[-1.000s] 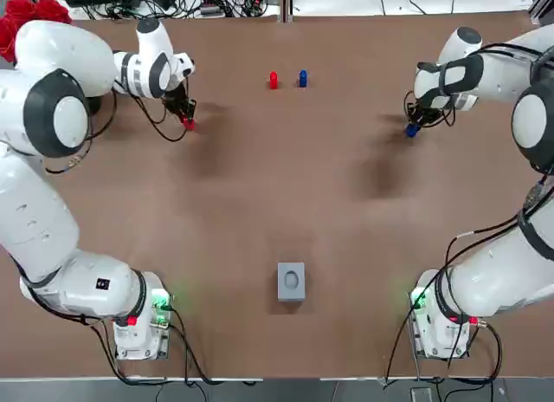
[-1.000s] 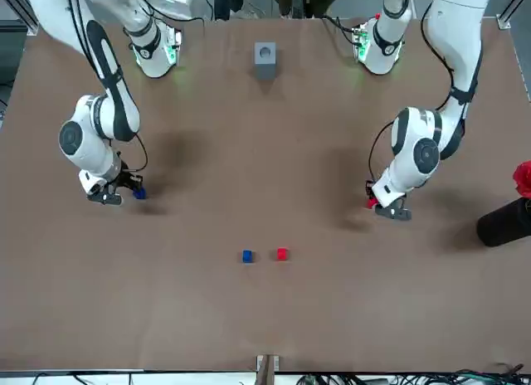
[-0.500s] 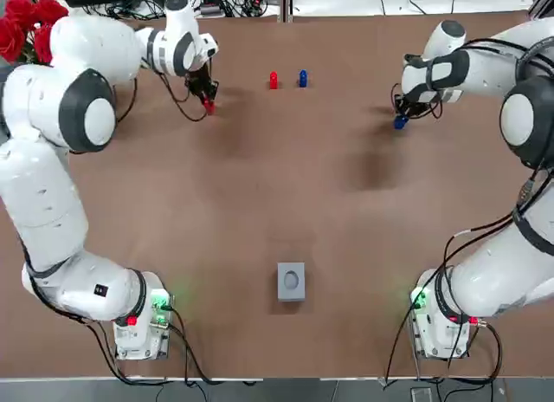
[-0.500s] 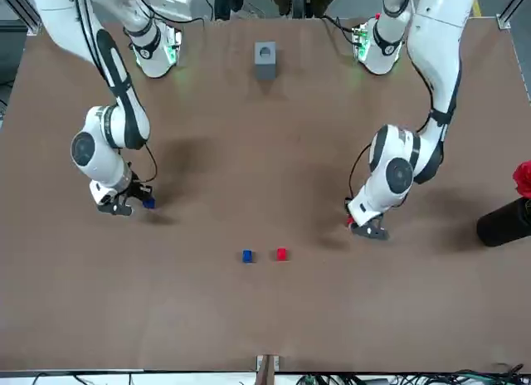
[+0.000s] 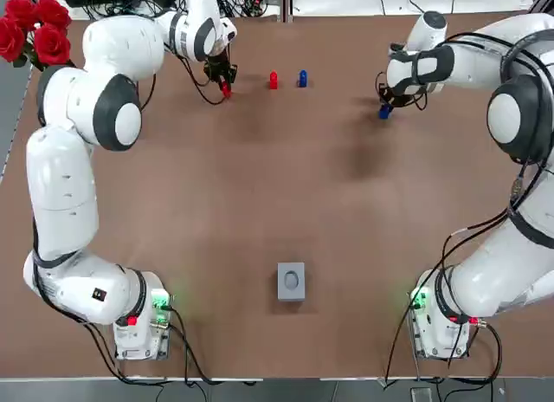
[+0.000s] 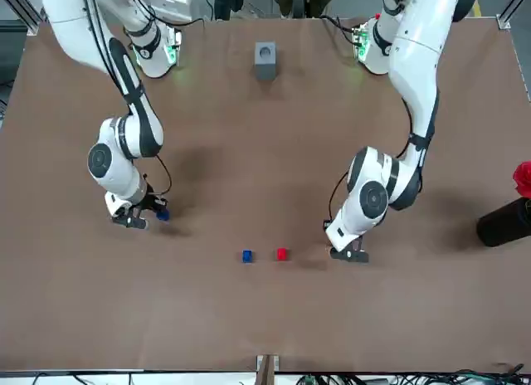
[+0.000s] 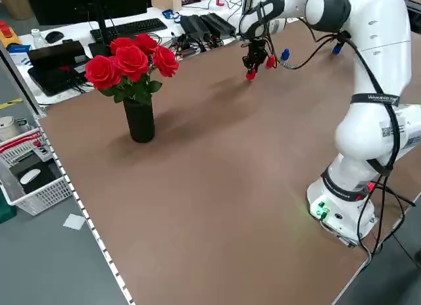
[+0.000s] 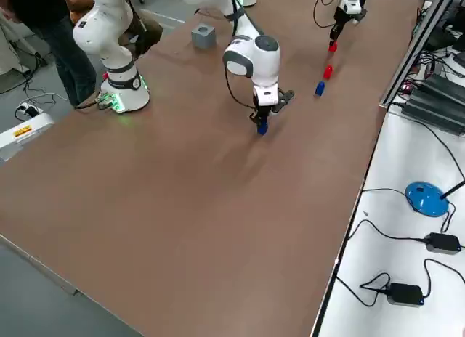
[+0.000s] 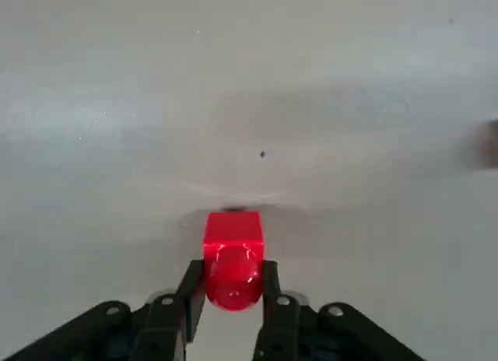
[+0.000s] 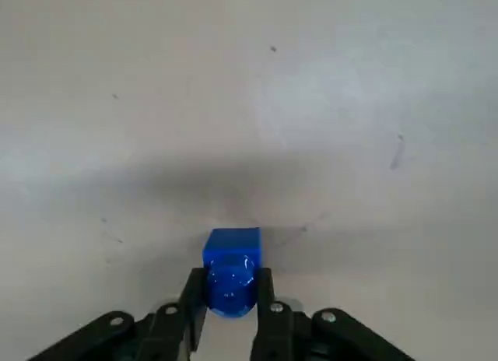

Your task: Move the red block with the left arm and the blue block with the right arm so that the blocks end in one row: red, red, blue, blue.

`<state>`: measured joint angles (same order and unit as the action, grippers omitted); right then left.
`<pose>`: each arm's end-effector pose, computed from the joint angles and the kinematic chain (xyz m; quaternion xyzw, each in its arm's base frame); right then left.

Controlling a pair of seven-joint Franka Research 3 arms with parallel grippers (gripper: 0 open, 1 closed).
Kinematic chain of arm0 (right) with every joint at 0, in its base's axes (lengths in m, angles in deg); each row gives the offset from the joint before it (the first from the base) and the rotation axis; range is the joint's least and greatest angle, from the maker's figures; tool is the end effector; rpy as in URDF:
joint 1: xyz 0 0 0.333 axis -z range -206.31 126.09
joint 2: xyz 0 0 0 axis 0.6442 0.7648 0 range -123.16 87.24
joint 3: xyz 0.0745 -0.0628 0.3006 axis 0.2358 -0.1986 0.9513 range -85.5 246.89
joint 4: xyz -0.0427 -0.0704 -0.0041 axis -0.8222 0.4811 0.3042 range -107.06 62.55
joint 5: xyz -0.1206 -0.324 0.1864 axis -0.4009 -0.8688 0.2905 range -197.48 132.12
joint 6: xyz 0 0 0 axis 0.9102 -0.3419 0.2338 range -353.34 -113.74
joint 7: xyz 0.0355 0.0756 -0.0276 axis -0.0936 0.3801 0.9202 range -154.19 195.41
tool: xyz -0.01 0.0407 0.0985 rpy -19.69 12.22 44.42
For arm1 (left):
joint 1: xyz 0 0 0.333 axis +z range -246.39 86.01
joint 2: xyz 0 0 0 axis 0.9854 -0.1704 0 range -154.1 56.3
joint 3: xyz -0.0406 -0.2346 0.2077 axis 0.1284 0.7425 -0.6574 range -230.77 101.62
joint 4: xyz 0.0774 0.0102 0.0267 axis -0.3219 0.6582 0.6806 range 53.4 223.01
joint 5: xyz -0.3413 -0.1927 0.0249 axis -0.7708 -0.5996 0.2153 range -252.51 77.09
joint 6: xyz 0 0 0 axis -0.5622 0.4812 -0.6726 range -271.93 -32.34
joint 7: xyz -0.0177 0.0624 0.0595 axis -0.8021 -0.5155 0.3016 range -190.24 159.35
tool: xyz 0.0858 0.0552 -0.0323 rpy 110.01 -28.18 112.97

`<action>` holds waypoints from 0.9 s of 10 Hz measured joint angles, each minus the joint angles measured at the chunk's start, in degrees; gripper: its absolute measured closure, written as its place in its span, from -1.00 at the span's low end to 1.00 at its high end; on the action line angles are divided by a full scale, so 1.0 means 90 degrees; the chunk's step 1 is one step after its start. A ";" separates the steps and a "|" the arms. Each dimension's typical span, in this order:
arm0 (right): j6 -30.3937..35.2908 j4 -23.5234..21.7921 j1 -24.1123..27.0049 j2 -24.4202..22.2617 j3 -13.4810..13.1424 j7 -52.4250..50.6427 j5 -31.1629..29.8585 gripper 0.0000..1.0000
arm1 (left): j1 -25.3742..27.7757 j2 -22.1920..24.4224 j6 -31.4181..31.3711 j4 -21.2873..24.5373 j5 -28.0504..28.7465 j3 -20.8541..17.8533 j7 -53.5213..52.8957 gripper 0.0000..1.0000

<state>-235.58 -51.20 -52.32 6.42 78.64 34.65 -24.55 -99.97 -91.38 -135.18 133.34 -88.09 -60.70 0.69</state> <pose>0.5773 0.1014 0.2170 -0.9952 0.0907 -0.0126 0.0358 0.6536 -0.2782 0.2243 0.9981 -0.0549 -0.0168 0.0210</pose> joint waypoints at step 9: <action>0.0785 0.2131 -0.0537 0.1228 0.0156 0.0900 -0.0002 0.40 | -0.0533 -0.1683 0.1077 -0.2820 -0.0001 0.0011 0.0741 0.33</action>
<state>-228.51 -32.02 -57.15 17.47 80.04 42.75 -24.56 -104.77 -106.53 -125.49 107.96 -88.10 -60.60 7.36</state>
